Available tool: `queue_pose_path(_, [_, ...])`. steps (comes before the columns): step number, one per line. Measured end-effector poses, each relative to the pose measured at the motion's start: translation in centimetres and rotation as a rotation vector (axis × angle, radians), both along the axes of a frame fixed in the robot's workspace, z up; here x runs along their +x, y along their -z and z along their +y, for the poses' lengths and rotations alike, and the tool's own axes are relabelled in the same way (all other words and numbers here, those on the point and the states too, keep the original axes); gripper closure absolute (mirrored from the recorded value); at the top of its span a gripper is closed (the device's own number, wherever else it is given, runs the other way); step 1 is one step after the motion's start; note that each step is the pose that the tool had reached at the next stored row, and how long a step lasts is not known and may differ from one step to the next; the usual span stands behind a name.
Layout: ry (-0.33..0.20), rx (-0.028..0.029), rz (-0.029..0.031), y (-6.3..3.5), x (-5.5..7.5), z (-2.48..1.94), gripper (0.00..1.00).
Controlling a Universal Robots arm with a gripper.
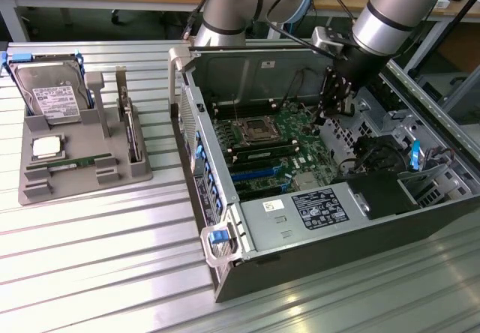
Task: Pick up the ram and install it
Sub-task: 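Press down the ram until it locks into place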
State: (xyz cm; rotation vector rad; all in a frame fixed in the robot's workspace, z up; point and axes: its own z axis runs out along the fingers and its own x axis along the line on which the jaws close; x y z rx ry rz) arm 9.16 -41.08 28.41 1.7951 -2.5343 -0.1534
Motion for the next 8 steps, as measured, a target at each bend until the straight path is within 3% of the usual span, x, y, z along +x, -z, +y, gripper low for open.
queue_pose_path(8, [0.108, -0.0031, 0.0, 0.03, 0.0, 0.0, 0.9])
